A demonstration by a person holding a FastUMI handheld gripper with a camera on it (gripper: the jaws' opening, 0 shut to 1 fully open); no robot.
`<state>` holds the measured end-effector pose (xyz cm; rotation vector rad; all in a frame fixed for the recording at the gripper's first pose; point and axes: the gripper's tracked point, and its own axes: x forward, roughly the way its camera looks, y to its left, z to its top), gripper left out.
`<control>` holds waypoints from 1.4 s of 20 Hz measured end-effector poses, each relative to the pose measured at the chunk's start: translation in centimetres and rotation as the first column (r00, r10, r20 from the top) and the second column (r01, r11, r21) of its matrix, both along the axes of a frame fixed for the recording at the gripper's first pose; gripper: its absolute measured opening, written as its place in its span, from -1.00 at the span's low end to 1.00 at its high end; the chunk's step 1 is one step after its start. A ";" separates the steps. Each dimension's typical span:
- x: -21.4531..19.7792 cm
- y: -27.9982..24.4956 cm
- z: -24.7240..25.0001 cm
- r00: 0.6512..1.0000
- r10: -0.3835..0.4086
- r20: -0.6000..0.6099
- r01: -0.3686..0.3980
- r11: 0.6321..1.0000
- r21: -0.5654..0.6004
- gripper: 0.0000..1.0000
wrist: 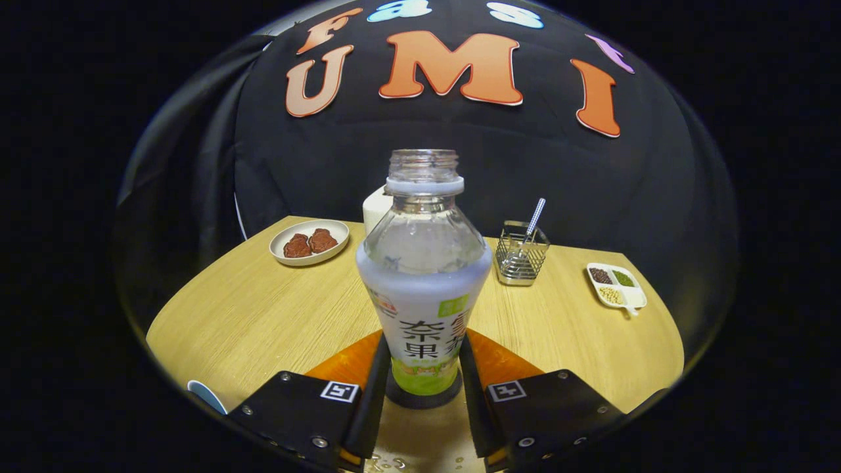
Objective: Take the bottle from table, then pour the juice into the cup, finally place the bottle on the coaster
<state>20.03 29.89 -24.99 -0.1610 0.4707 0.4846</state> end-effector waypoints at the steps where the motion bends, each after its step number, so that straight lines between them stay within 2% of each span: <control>1: 0.0 0.2 -0.6 1.000 -0.004 -0.010 0.004 1.000 0.006 0.14; 7: -0.3 0.0 -1.7 1.000 -0.024 -0.009 0.024 1.000 0.013 0.22; 10: -1.3 -0.6 -2.8 0.998 -0.031 -0.060 0.033 0.999 0.022 0.33; 13: -2.5 -1.8 -1.2 0.997 -0.051 -0.061 0.053 0.998 0.038 0.95; 17: -4.6 -5.0 5.4 0.995 -0.093 -0.021 0.095 0.990 0.100 0.96; 21: -6.4 -9.6 15.5 0.979 -0.176 0.097 0.163 0.978 0.131 0.96; 24: -7.9 -11.5 20.7 0.958 -0.249 0.144 0.224 0.960 0.170 0.95; 28: -12.5 -13.1 23.8 0.910 -0.357 0.213 0.325 0.930 0.169 0.95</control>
